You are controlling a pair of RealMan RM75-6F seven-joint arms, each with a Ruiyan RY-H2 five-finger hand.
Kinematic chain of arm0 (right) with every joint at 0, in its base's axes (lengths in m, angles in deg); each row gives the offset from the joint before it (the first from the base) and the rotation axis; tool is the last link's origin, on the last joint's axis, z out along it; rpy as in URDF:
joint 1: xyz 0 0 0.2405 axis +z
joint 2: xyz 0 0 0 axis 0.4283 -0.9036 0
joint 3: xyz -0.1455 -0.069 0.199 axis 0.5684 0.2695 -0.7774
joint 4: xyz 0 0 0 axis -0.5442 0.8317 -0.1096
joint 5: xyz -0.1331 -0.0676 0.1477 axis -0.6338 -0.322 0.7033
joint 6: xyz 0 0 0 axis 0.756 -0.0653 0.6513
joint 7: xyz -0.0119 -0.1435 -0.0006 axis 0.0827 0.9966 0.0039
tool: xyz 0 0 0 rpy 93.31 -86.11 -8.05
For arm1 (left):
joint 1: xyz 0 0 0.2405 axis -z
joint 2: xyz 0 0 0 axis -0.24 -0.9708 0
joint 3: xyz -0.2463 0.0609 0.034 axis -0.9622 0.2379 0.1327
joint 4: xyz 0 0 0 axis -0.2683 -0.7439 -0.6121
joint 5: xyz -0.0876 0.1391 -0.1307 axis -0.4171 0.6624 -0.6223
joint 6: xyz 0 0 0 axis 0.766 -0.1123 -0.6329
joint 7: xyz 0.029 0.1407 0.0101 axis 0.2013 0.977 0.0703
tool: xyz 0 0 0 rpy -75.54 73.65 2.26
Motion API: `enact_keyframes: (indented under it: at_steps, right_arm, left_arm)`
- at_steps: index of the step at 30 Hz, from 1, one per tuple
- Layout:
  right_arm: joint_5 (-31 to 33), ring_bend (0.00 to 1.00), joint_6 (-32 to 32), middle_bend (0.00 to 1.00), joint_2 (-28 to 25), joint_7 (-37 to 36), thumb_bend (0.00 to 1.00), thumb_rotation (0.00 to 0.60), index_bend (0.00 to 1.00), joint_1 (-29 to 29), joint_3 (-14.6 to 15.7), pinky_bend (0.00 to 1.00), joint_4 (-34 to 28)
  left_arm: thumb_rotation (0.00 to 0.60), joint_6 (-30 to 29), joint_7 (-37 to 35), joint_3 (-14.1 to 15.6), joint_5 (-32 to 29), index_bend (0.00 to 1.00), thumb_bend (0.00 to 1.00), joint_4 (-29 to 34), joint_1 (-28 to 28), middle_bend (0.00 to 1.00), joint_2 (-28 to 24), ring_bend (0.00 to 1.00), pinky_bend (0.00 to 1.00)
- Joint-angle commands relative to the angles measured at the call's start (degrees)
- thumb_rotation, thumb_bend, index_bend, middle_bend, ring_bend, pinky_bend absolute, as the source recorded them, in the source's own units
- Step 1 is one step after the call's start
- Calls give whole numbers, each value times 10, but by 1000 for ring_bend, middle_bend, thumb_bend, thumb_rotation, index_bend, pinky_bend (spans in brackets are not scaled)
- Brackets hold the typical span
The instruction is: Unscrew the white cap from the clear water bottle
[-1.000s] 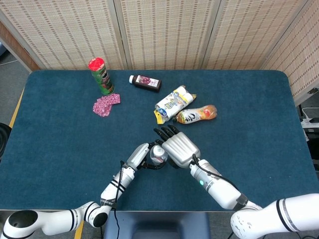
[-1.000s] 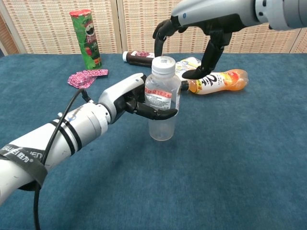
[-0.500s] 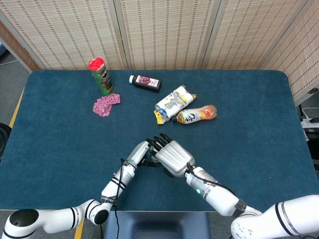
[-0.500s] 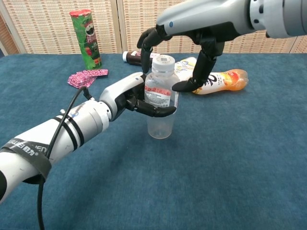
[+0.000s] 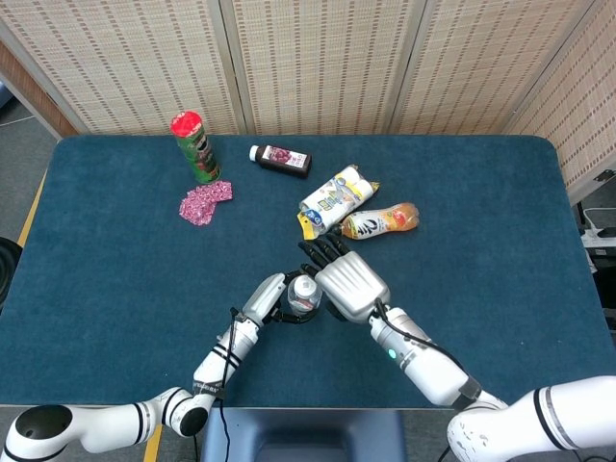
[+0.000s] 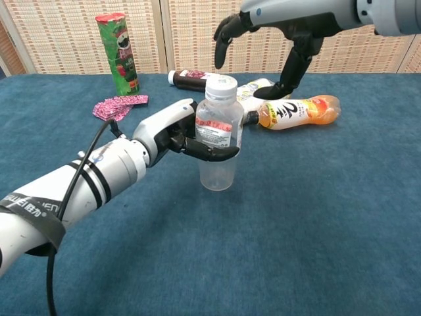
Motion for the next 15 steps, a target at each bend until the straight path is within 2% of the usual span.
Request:
enact_keyframes:
  at_steps: [1,15]
  right_arm:
    - [10,0,6,0,1,-3,311,600,234,-2,0,0,7]
    - [20,0,17,0,3,15,311,600,255,8,2,0,-5]
  left_arm:
    - [600,-1,2,-1,0,782,755,1,0,889,-1,640,595]
    - [600,2,6,0,-2,782,754,-2,3,889,3,640,596]
